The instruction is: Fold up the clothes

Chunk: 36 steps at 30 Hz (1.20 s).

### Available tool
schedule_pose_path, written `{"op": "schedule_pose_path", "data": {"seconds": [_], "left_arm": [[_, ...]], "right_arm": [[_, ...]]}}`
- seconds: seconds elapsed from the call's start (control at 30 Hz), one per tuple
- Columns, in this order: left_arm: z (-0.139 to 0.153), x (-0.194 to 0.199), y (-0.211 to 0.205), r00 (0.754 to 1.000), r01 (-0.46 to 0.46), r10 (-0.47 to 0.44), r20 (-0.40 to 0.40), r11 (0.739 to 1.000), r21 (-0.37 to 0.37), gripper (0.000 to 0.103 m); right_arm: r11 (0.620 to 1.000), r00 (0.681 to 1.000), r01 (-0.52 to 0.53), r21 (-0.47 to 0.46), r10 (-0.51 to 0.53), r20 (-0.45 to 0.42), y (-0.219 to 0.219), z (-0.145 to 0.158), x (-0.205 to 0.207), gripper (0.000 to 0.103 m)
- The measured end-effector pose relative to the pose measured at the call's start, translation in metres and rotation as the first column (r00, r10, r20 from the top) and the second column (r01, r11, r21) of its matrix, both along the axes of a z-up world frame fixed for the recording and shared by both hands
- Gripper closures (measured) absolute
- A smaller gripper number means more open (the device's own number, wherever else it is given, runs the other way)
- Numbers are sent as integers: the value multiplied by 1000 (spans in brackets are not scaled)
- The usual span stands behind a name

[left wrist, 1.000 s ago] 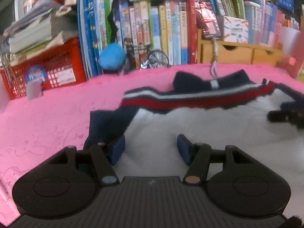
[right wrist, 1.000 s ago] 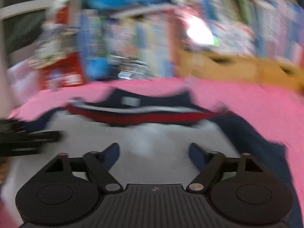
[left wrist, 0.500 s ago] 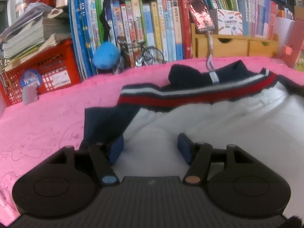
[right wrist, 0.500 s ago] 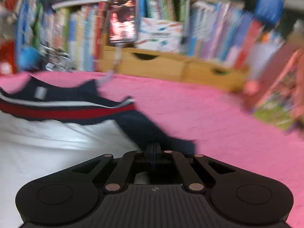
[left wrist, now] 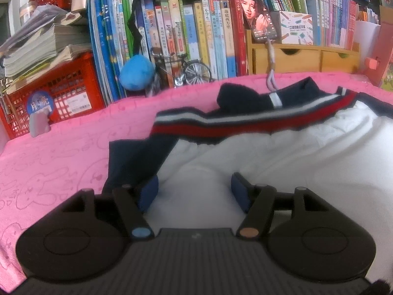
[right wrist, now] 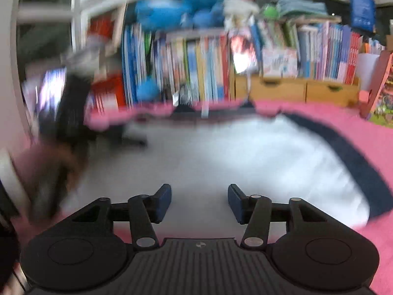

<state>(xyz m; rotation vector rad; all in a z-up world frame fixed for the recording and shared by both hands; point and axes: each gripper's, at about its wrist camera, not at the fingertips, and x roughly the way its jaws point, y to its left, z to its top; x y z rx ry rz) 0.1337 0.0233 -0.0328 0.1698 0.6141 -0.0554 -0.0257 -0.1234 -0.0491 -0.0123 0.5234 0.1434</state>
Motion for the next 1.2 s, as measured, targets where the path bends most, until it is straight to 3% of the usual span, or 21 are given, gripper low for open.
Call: {"op": "schedule_pose_path", "data": {"seconds": [0.1,0.33,0.4,0.53,0.6,0.7,0.8,0.87,0.93,1.07,1.17,1.2], "left_arm": [[0,0,-2,1000,-1,1,1,1000,14,33],[0,0,-3,1000,-6,6,0,1000,18,32],[0,0,-3,1000,-21,20,3,999,32,21],[3,-5,0,999,-38,38,8,999,4,24],[13,-18,-1,999,-46,46,-3,997,-56,33],[40,-38,-5,992,64,-85,-92,974,-217,40],[67,-58,-9,959,159,-234,-158,910,-384,42],[68,-61,-24,922,172,-296,-251,892,-418,42],[64,-64,-44,897,170,-300,-323,912,-374,47],[51,-59,-79,877,209,-305,-372,938,-278,50],[34,-48,-99,855,180,-271,-442,955,-237,58],[33,-45,-103,856,181,-262,-446,959,-217,57]], "right_arm": [[997,999,19,-73,-16,33,13,-4,-4,61],[999,999,37,-31,-37,13,7,-2,-4,63],[999,999,38,-29,-37,17,6,-2,-5,63],[999,999,40,-27,-40,25,6,-3,-7,63],[999,999,39,-27,-38,30,5,-3,-8,63],[999,999,36,-25,-35,34,4,-4,-9,63],[999,999,37,-27,-36,28,5,-3,-8,63],[999,999,40,-28,-39,23,6,-1,-6,63],[999,999,41,-30,-40,20,6,-1,-6,63],[999,999,33,-18,-33,20,4,-2,-6,63],[999,999,29,-15,-29,19,3,-2,-6,63],[999,999,30,-15,-30,19,3,-2,-7,63]]}}
